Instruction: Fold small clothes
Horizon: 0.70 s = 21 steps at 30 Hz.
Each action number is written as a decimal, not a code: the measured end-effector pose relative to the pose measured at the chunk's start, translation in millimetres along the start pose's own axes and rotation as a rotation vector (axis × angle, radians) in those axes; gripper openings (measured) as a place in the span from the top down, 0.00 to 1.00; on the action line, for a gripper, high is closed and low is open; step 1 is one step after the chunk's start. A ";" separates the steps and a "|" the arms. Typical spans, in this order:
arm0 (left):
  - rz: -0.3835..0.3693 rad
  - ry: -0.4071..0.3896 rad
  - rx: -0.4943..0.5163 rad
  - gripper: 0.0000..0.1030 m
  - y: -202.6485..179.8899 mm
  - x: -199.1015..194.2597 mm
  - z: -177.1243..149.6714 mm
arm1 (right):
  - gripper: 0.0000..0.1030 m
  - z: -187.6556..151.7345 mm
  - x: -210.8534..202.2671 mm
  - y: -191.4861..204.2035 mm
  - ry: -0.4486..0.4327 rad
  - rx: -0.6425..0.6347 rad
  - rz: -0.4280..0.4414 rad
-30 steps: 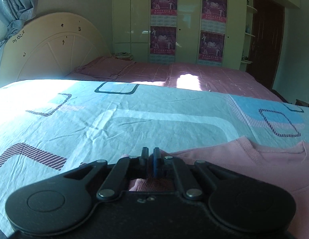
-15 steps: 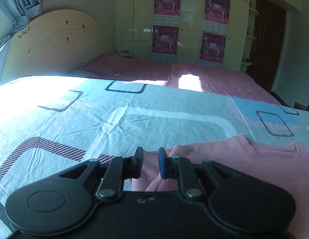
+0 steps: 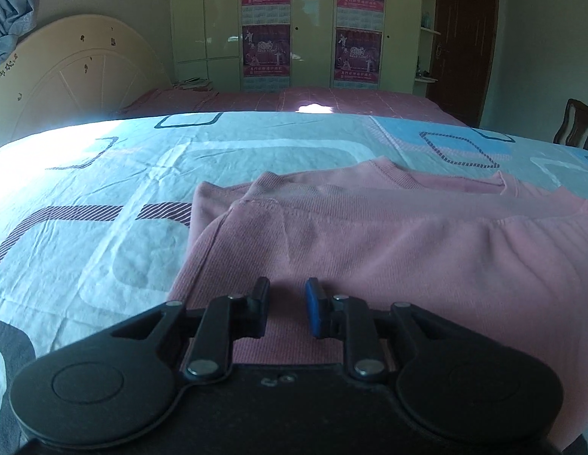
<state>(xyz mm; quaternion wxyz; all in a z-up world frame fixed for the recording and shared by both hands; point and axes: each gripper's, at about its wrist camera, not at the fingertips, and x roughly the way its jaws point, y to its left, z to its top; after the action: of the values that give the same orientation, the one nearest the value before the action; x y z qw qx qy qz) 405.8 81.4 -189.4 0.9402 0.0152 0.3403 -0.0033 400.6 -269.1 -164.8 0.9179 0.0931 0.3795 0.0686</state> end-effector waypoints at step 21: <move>-0.035 0.080 -0.120 0.76 -13.2 -47.0 8.4 | 0.73 -25.0 -29.7 8.9 0.044 -0.044 -0.054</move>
<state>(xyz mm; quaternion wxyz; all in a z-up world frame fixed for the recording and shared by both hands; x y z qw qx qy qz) 374.8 67.8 -153.2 0.9249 -0.0473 0.3772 0.0012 361.5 -263.3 -159.9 0.9127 0.0613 0.4003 0.0541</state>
